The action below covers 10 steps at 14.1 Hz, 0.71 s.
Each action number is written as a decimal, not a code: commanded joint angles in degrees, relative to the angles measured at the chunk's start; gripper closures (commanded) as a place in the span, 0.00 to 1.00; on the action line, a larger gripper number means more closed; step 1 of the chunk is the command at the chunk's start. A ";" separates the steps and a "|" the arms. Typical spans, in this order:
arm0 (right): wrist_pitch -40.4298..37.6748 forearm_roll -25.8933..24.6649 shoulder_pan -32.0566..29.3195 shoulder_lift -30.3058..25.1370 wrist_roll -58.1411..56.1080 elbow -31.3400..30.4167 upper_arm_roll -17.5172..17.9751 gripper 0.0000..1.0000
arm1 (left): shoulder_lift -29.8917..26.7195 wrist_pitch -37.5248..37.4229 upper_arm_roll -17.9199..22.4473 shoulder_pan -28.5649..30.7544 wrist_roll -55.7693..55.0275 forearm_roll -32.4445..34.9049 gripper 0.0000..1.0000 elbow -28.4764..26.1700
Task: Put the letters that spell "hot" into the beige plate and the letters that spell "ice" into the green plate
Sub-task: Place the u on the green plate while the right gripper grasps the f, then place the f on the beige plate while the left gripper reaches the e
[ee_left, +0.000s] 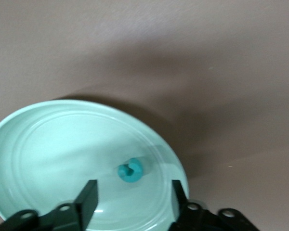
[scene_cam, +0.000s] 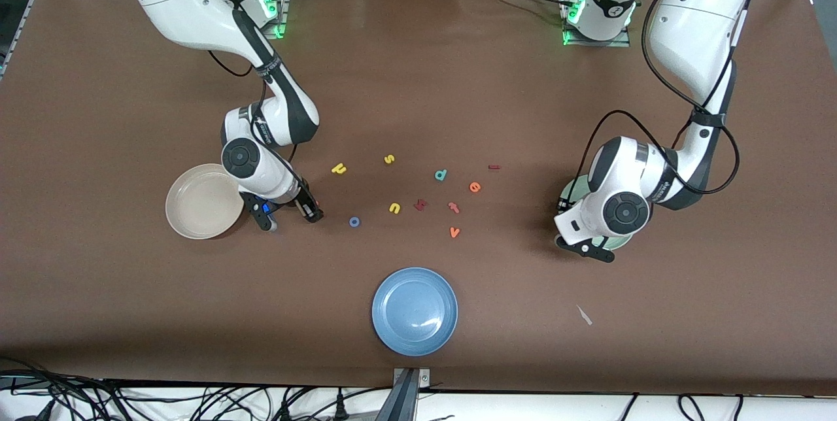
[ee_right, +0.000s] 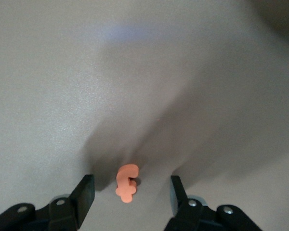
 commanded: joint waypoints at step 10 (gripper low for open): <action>-7.30 0.72 0.12 0.89 -0.61 5.52 -0.21 1.00 | -3.31 2.72 -16.41 -1.43 -18.86 1.85 0.00 1.56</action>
